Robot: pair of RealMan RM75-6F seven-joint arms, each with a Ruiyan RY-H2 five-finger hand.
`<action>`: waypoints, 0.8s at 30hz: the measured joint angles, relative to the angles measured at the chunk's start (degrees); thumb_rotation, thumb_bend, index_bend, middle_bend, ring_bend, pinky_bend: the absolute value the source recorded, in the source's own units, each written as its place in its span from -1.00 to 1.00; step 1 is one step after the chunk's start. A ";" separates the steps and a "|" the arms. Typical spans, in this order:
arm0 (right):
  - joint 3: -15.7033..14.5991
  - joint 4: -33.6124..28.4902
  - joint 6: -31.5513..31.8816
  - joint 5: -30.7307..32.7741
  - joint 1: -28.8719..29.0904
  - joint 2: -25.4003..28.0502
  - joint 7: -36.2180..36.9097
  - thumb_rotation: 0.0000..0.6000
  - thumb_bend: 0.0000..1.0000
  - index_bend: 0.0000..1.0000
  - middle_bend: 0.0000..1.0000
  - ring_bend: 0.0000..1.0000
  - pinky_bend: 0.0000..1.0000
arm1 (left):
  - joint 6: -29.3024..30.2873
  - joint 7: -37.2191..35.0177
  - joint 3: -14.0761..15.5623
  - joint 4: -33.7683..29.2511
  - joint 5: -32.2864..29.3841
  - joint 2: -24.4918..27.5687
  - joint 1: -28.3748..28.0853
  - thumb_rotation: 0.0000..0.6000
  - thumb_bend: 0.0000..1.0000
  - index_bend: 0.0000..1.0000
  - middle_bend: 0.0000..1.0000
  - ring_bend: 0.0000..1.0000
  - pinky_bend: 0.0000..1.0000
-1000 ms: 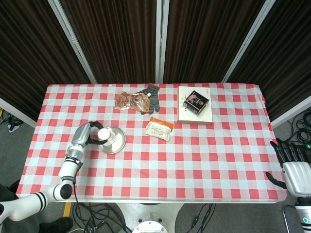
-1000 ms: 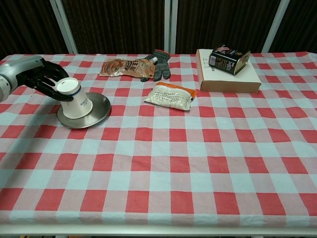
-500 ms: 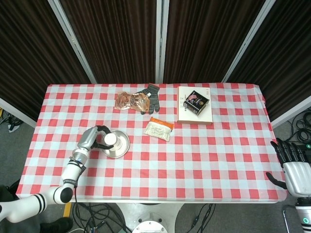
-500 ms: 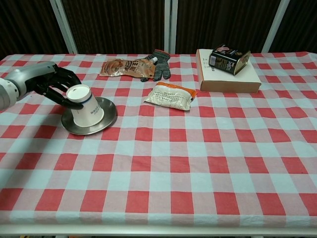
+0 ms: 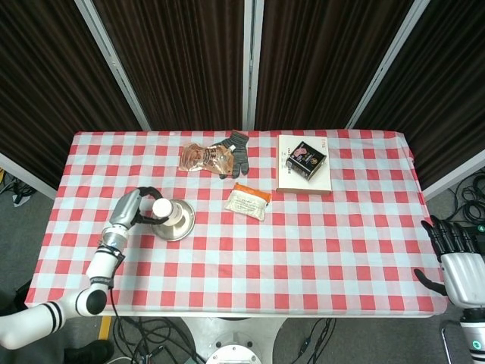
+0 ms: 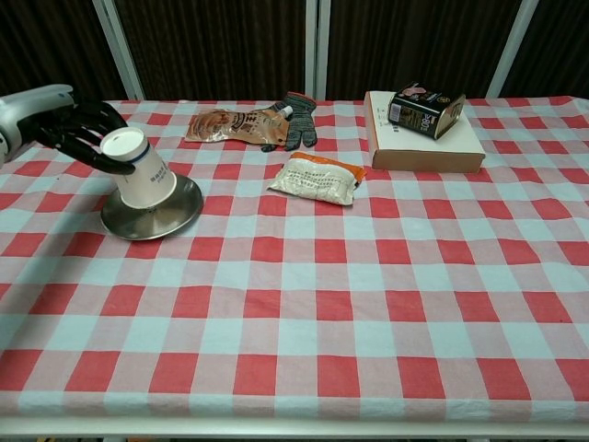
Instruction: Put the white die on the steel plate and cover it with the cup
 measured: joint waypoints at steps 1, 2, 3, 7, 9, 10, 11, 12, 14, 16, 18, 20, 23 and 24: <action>-0.02 0.02 0.04 0.01 -0.06 0.03 0.05 1.00 -0.77 -0.94 -1.00 -1.00 -1.00 | 0.30 -0.13 -0.38 0.13 0.00 0.13 -0.03 1.00 -0.68 0.08 -0.14 -0.54 -0.62; -0.06 0.05 0.08 0.05 -0.13 0.05 0.13 1.00 -0.77 -0.94 -1.00 -1.00 -1.00 | 0.43 -0.15 -0.84 0.74 -0.30 0.14 -0.18 1.00 -0.68 0.08 -0.14 -0.54 -0.62; -0.08 0.09 0.11 0.10 -0.19 0.04 0.21 1.00 -0.77 -0.94 -1.00 -1.00 -1.00 | 0.37 -0.10 -1.22 1.50 -0.73 0.08 -0.39 1.00 -0.68 0.07 -0.14 -0.54 -0.62; -0.15 0.19 0.16 0.47 -0.46 -0.02 0.31 1.00 -0.77 -0.94 -1.00 -1.00 -1.00 | -1.59 0.71 -2.80 7.13 -4.44 -0.82 -2.09 1.00 -0.68 0.00 -0.16 -0.54 -0.62; -0.11 0.18 0.25 0.76 -0.62 -0.03 0.28 1.00 -0.77 -0.94 -1.00 -1.00 -1.00 | -3.64 1.56 -3.40 11.23 -6.88 -1.71 -3.38 1.00 -0.67 -0.08 -0.20 -0.55 -0.62; -0.07 0.16 0.28 0.88 -0.66 -0.03 0.22 1.00 -0.77 -0.94 -1.00 -1.00 -1.00 | -4.70 1.95 -3.59 13.05 -7.89 -2.15 -3.96 1.00 -0.67 -0.12 -0.22 -0.55 -0.62; -0.02 0.09 0.29 0.94 -0.68 -0.01 0.09 1.00 -0.77 -0.94 -1.00 -1.00 -1.00 | -6.06 2.46 -3.79 15.46 -9.14 -2.84 -4.73 1.00 -0.67 -0.16 -0.25 -0.57 -0.62; 0.00 0.00 0.26 0.96 -0.67 0.03 -0.02 1.00 -0.77 -0.94 -1.00 -1.00 -1.00 | -7.03 2.83 -3.90 17.19 -9.98 -3.41 -5.28 1.00 -0.68 -0.19 -0.28 -0.60 -0.63; 0.07 -0.25 0.14 0.97 -0.56 0.16 -0.28 1.00 -0.77 -0.94 -1.00 -1.00 -1.00 | -9.11 3.65 -4.03 20.74 -11.48 -4.83 -6.47 1.00 -0.69 -0.33 -0.36 -0.65 -0.65; 0.22 -0.45 0.06 1.04 -0.46 0.25 -0.43 1.00 -0.77 -0.94 -1.00 -1.00 -1.00 | -10.28 4.32 -3.76 22.89 -11.86 -5.93 -7.18 1.00 -0.72 -0.53 -0.50 -0.72 -0.68; 0.35 -0.58 0.05 1.16 -0.42 0.37 -0.51 1.00 -0.77 -0.94 -1.00 -1.00 -1.00 | -10.17 4.53 -3.34 23.70 -10.96 -6.47 -7.28 1.00 -0.75 -0.66 -0.61 -0.79 -0.71; 0.37 -0.62 0.11 1.12 -0.42 0.49 -0.51 1.00 -0.77 -0.94 -1.00 -1.00 -1.00 | -8.52 4.24 -2.95 23.36 -9.18 -6.24 -6.82 1.00 -0.77 -0.71 -0.66 -0.82 -0.73; 0.38 -0.48 0.33 1.13 -0.56 0.61 -0.25 1.00 -0.77 -0.94 -1.00 -1.00 -1.00 | -4.34 3.37 -1.88 21.35 -5.12 -4.61 -5.05 1.00 -0.80 -0.72 -0.67 -0.82 -0.76; 0.41 -0.35 0.39 1.20 -0.61 0.62 -0.12 1.00 -0.77 -0.94 -1.00 -1.00 -1.00 | -2.85 3.18 -1.32 20.35 -3.58 -3.66 -4.22 1.00 -0.80 -0.72 -0.67 -0.82 -0.77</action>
